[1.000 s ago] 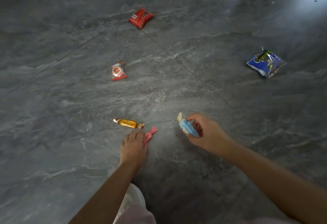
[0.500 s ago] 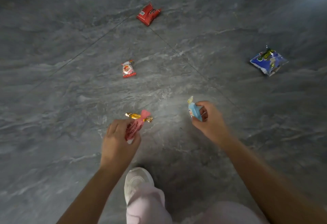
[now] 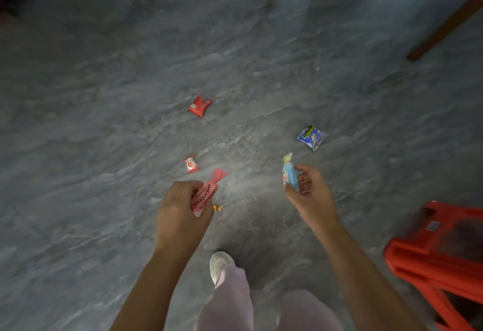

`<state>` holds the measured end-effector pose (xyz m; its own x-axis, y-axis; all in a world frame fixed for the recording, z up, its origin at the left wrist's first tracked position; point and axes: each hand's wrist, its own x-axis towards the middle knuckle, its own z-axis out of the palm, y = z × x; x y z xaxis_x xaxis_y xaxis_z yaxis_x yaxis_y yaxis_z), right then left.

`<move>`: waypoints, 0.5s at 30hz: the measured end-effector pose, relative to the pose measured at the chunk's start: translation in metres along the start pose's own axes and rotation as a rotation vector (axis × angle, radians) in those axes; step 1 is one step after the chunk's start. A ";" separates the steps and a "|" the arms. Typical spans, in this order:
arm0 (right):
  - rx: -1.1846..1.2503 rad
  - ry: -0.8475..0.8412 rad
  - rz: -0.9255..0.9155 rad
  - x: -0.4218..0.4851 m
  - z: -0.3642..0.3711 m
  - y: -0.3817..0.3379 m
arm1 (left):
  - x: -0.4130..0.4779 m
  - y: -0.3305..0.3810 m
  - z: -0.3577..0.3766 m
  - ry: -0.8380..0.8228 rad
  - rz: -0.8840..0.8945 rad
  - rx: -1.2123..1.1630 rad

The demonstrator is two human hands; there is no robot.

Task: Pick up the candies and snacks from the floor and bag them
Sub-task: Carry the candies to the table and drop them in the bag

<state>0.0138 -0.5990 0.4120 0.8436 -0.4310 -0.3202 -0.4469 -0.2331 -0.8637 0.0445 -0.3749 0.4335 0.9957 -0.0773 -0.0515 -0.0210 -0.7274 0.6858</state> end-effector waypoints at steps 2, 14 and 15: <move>0.023 0.041 0.001 -0.015 -0.020 -0.039 | 0.006 0.035 -0.031 -0.019 -0.006 -0.003; 0.011 0.285 -0.091 -0.097 -0.131 -0.188 | 0.027 0.186 -0.146 -0.128 0.130 -0.114; -0.001 0.297 -0.094 -0.102 -0.140 -0.193 | 0.028 0.197 -0.147 -0.158 0.167 -0.114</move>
<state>-0.0270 -0.6320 0.6660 0.7576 -0.6431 -0.1113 -0.3716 -0.2848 -0.8836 0.0820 -0.4202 0.6740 0.9526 -0.3019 -0.0372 -0.1647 -0.6145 0.7715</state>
